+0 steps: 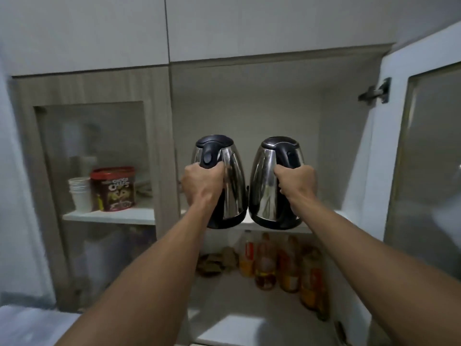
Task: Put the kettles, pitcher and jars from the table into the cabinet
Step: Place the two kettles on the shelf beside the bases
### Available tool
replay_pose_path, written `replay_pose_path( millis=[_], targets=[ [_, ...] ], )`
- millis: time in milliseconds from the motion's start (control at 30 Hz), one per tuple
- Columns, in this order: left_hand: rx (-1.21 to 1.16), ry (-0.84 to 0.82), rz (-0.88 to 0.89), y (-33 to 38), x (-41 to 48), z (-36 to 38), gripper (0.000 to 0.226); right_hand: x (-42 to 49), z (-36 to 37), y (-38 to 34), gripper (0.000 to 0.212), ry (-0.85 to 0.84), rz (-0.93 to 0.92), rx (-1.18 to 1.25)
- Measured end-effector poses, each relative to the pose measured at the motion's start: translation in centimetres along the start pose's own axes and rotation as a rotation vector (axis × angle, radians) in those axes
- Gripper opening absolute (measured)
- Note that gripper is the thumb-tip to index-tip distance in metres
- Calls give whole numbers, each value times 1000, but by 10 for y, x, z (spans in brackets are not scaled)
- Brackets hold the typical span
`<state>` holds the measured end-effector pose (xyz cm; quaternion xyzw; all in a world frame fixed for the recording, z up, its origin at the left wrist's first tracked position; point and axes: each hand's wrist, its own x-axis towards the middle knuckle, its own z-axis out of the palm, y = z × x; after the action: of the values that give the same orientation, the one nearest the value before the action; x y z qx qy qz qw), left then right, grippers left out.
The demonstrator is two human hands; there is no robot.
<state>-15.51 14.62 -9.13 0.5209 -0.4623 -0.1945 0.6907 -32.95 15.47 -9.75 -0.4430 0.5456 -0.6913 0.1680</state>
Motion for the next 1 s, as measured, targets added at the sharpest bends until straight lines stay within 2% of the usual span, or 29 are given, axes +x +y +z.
replay_pose_path(
  millis=[200, 367, 667, 733, 833, 1000],
  targets=[
    [11, 15, 39, 5, 17, 109, 37, 96, -23, 29, 15, 42, 8, 28],
    [3, 3, -4, -5, 43, 177, 33, 154, -25, 54, 17, 113, 21, -3],
    [-2, -72, -25, -54, 111, 256, 24, 241, 13, 107, 15, 145, 48, -7],
    [5, -98, -45, -66, 132, 271, 28, 260, 25, 118, 12, 168, 74, -29],
    [44, -128, -69, -84, 161, 291, 40, 289, 46, 133, 28, 209, 109, -60],
    [79, -197, -108, -112, 192, 313, 38, 315, 69, 158, 26, 182, 166, -107]
  ],
)
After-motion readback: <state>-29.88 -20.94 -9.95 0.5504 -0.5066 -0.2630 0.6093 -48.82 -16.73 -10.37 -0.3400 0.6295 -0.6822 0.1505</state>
